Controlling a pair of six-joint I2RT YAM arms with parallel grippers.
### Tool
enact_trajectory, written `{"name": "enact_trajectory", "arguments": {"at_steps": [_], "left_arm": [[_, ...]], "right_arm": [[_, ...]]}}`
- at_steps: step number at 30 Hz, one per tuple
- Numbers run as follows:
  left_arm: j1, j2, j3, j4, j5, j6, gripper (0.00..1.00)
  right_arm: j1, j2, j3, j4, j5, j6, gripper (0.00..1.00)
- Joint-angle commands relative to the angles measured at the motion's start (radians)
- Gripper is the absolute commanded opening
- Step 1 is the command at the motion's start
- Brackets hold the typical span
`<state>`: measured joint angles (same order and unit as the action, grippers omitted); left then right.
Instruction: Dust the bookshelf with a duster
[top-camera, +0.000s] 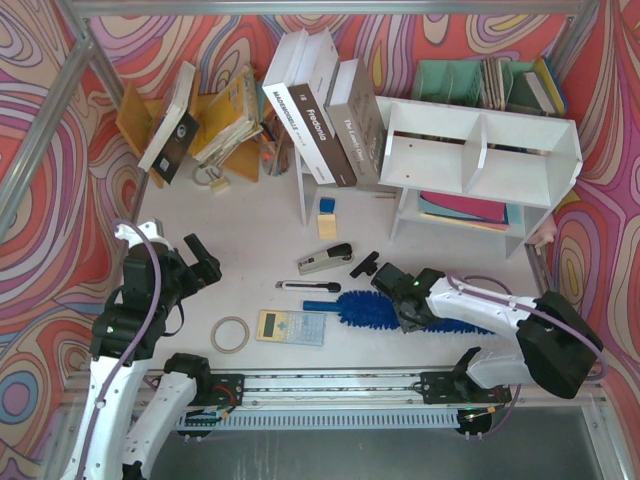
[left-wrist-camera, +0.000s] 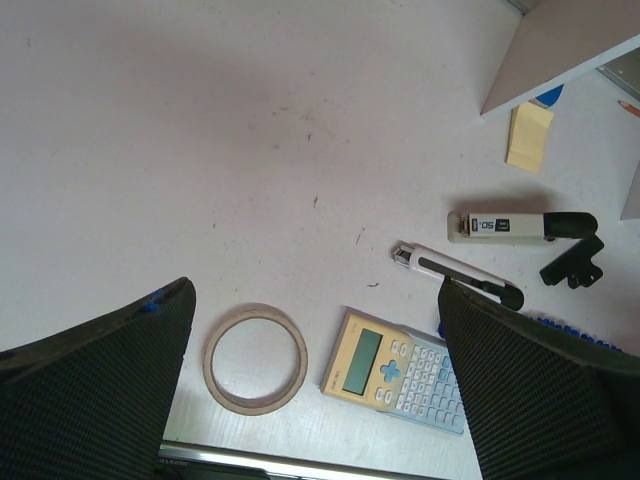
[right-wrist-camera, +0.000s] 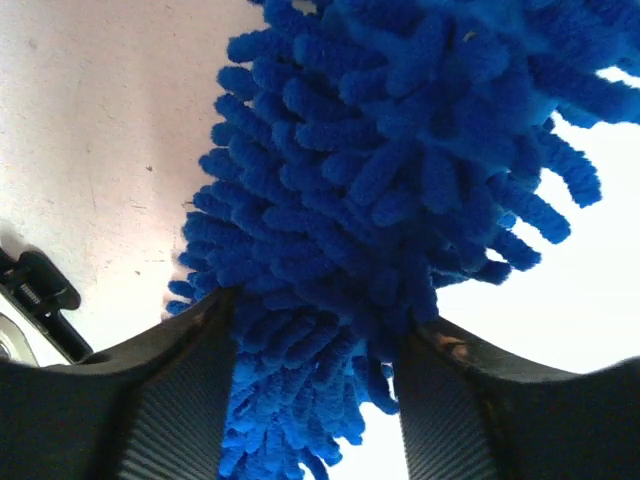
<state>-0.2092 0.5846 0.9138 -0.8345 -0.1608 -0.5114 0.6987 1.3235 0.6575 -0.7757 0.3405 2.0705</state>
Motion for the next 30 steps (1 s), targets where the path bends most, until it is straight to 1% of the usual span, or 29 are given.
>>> {"name": "enact_trajectory", "arguments": {"at_steps": [1,3,6,9,11,13,15,23,30], "left_arm": [[0.005,0.010,-0.014,0.019,0.004,0.014,0.98],[0.007,0.013,-0.012,0.018,0.006,0.014,0.99],[0.007,0.015,-0.012,0.020,0.008,0.014,0.99],[0.007,0.018,-0.013,0.023,0.013,0.016,0.99],[0.007,0.021,-0.014,0.023,0.015,0.016,0.98],[0.007,0.021,-0.015,0.024,0.019,0.016,0.98],[0.007,0.023,-0.015,0.027,0.022,0.017,0.99],[0.007,0.027,-0.018,0.050,0.080,0.027,0.99],[0.006,0.029,-0.003,0.113,0.257,0.039,0.99]], "right_arm": [[-0.008,0.003,-0.038,0.028,0.019,0.019,0.48],[-0.009,-0.004,-0.044,0.034,0.020,0.021,0.42],[-0.009,-0.021,-0.049,0.038,0.031,0.024,0.29],[-0.009,-0.042,-0.046,0.039,0.046,0.026,0.20],[-0.008,-0.054,-0.040,0.040,0.060,0.022,0.11],[-0.009,-0.065,-0.033,0.039,0.075,0.020,0.04],[-0.008,-0.076,-0.025,0.032,0.090,0.018,0.00],[-0.009,-0.120,0.022,-0.008,0.162,0.000,0.00],[-0.009,-0.151,0.064,-0.003,0.210,-0.068,0.00]]}}
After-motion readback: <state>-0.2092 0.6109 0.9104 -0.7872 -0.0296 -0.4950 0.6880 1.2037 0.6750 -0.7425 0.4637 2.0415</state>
